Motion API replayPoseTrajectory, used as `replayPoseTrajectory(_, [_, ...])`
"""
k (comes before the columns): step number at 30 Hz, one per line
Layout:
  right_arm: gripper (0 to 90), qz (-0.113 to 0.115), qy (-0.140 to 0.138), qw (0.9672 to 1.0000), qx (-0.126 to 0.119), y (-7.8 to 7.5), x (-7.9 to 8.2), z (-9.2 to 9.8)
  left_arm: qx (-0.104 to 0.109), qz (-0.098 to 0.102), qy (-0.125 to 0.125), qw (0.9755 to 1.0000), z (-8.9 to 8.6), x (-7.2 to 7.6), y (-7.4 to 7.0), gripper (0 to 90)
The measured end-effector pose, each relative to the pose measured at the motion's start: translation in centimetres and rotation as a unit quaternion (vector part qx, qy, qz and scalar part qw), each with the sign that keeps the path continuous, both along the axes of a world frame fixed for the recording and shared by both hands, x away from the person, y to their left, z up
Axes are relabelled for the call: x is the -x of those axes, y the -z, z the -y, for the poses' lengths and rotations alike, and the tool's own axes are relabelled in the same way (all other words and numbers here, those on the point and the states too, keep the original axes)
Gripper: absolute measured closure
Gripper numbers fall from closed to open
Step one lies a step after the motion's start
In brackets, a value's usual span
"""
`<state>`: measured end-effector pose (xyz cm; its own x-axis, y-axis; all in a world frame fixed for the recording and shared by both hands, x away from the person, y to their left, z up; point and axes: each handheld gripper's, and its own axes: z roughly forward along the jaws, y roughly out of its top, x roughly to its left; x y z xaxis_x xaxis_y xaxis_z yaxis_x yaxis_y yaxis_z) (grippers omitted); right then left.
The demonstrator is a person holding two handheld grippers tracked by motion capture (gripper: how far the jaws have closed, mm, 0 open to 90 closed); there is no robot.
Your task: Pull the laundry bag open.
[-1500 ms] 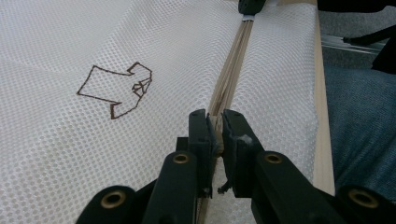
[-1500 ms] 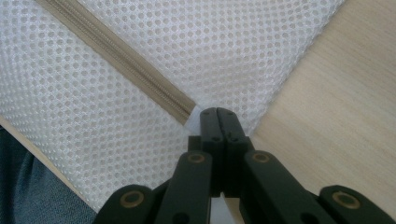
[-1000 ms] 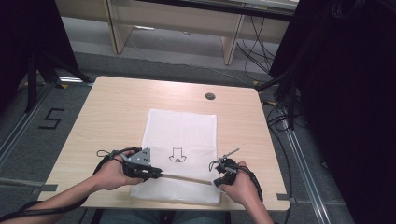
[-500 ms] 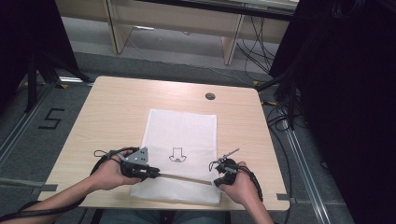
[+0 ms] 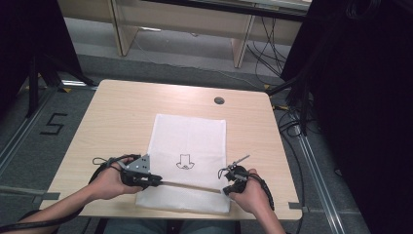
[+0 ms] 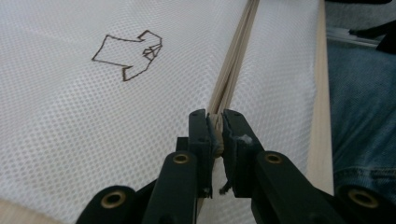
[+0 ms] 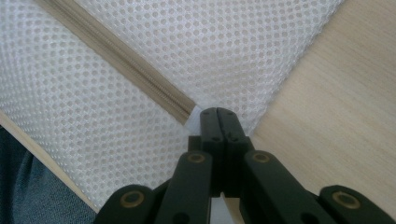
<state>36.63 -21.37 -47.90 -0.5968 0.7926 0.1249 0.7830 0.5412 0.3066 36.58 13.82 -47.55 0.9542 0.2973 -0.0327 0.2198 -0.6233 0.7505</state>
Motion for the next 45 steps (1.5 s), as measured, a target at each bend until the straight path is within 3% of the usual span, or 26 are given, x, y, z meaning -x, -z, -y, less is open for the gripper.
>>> replayPoseTrajectory(6, [90.0, 0.003, -0.010, 0.9999, 0.004, 0.0, -0.1, 0.1, -0.005, 0.000, -0.013, 0.9999, -1.4, -0.2, 0.1, 82.2])
replayPoseTrajectory(7, [90.0, 0.004, -0.011, 0.9999, 0.003, 0.0, -0.1, 0.1, 0.005, -0.005, -0.015, 0.9999, -1.3, 0.0, 0.2, 82.2])
replayPoseTrajectory(12, [90.0, 0.002, -0.008, 1.0000, 0.004, 0.0, -0.1, 0.0, -0.008, 0.004, -0.013, 0.9999, -1.5, 0.0, 0.1, 82.2])
replayPoseTrajectory(18, [90.0, 0.003, -0.010, 0.9999, 0.001, 0.0, -0.2, 0.1, -0.015, 0.000, -0.032, 0.9994, -3.3, -0.1, 0.5, 82.2])
replayPoseTrajectory(25, [90.0, 0.002, -0.009, 0.9999, 0.004, 0.0, -0.1, 0.0, -0.013, -0.001, -0.036, 0.9992, -3.6, 0.3, 0.5, 82.2])
replayPoseTrajectory(26, [90.0, -0.003, -0.003, 1.0000, 0.000, -0.1, 0.0, 0.0, -0.035, 0.012, -0.034, 0.9988, -3.9, 0.1, 0.4, 82.2])
replayPoseTrajectory(29, [90.0, 0.003, -0.011, 0.9999, 0.003, 0.0, -0.1, 0.1, -0.024, 0.002, -0.045, 0.9987, -4.4, 0.1, 0.7, 82.2])
replayPoseTrajectory(34, [90.0, -0.002, -0.008, 1.0000, 0.000, 0.0, -0.2, 0.1, -0.050, -0.003, -0.065, 0.9966, -6.7, 0.0, 1.2, 82.2])
replayPoseTrajectory(35, [90.0, -0.002, -0.008, 1.0000, 0.000, 0.0, -0.2, 0.1, -0.027, -0.018, -0.076, 0.9965, -6.8, 0.1, 1.4, 82.2])
replayPoseTrajectory(39, [90.0, -0.001, -0.008, 1.0000, 0.000, -0.1, -0.2, 0.1, -0.046, -0.014, -0.072, 0.9962, -6.9, 0.0, 1.3, 82.2])
replayPoseTrajectory(41, [90.0, 0.000, -0.008, 1.0000, 0.001, -0.1, -0.2, 0.1, -0.039, -0.015, -0.077, 0.9961, -6.8, 0.2, 1.3, 82.2])
replayPoseTrajectory(45, [90.0, -0.001, -0.010, 0.9999, -0.003, 0.0, -0.2, 0.2, -0.052, -0.011, -0.074, 0.9958, -6.8, 0.1, 1.5, 82.2])
